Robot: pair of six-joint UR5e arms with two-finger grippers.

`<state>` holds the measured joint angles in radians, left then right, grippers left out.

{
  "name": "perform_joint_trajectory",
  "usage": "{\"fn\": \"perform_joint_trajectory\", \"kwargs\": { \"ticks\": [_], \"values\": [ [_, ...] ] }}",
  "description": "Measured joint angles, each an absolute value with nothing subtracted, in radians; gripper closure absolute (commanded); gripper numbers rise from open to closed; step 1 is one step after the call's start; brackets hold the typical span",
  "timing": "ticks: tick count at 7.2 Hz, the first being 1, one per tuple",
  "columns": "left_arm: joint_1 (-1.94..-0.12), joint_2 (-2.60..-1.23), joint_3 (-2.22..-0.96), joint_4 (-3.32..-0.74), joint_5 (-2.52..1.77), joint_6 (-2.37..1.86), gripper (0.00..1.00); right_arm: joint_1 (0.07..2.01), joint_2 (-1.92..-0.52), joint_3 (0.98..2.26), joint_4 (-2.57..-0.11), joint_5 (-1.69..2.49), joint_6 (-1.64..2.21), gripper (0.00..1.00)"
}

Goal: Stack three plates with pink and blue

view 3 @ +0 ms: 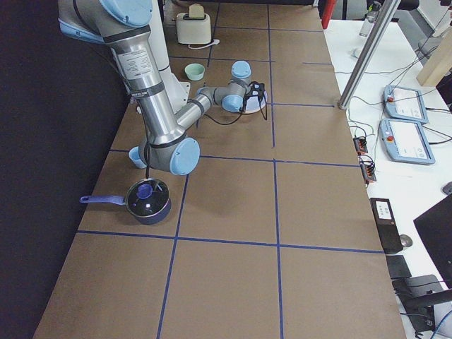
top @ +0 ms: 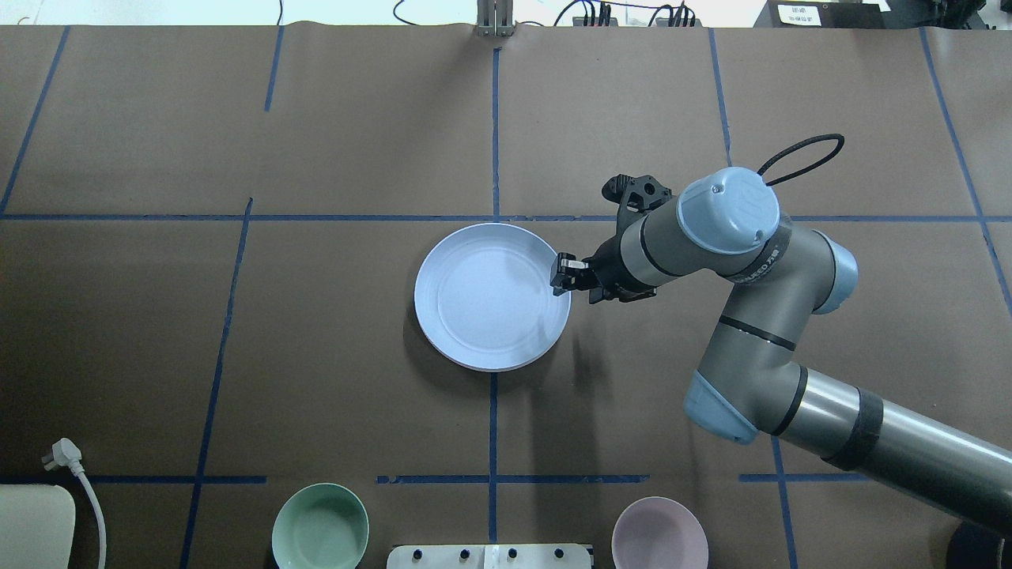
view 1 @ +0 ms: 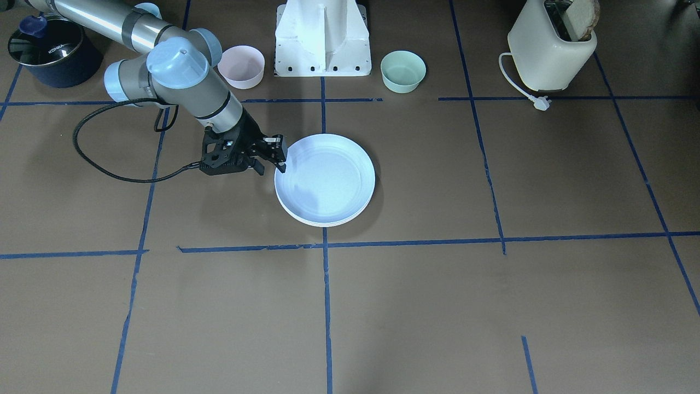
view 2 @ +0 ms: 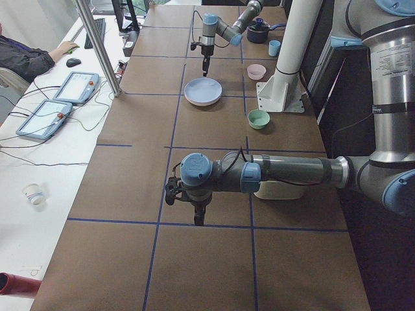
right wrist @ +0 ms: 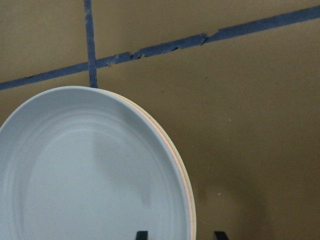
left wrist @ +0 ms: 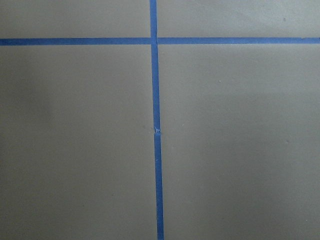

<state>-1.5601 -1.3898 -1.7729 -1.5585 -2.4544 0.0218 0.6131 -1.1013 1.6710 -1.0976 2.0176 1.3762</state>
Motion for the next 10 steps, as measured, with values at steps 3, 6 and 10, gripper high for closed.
{"fn": "perform_joint_trajectory", "kwargs": {
  "ticks": [3,6,10],
  "values": [
    [-1.560,-1.390,-1.763,-1.558,-2.444,0.025,0.00,0.789,-1.121,1.693,-1.346,2.110,1.019,0.00],
    [-1.559,-1.390,-1.750,-1.561,-2.439,0.031,0.00,1.122,-1.294,1.695,-1.489,2.263,0.436,0.00],
    [-1.559,-1.361,-1.782,-1.573,-2.434,0.037,0.00,1.499,-1.639,1.728,-1.556,2.328,-0.103,0.00]
  ]
}}
